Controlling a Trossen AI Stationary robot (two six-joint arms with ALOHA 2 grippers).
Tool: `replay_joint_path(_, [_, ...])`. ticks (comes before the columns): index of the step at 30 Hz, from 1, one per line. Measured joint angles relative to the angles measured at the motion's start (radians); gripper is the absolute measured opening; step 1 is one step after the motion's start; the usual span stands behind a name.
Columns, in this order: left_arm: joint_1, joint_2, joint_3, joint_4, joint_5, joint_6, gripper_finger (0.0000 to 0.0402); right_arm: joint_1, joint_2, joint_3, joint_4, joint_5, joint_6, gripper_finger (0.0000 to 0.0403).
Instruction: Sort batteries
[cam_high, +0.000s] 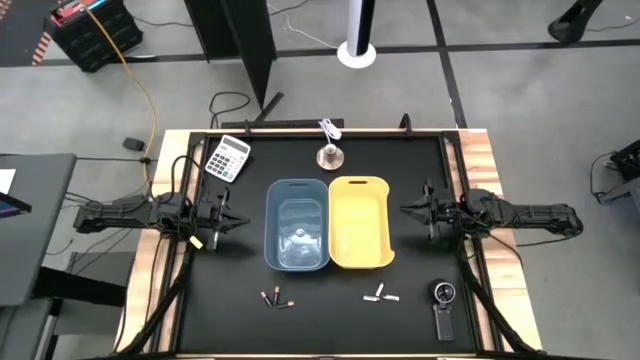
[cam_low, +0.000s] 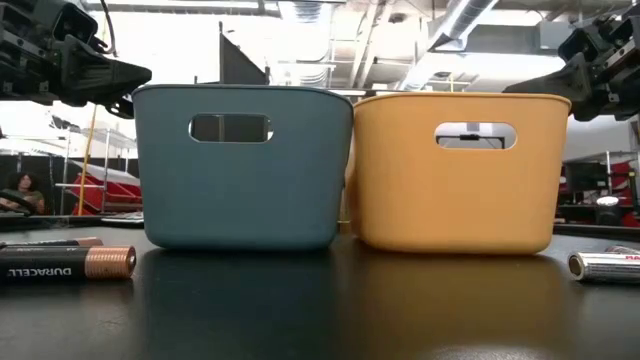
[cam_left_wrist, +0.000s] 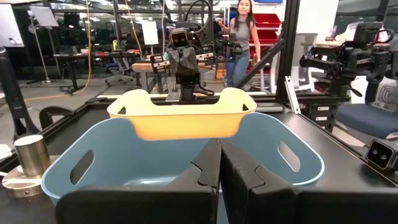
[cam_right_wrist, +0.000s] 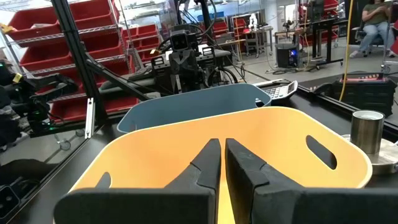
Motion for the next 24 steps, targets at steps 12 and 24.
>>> replay_joint_path(12, [0.001,0.000,0.016,0.166,-0.096,-0.157,0.0000,0.000,0.000,0.000,0.000,0.000,0.000,0.0043])
replay_joint_path(24, [-0.048,0.100,0.114,0.484,0.381,-0.427,0.0000,0.000,0.000,0.000,0.002,0.000,0.000,0.0043])
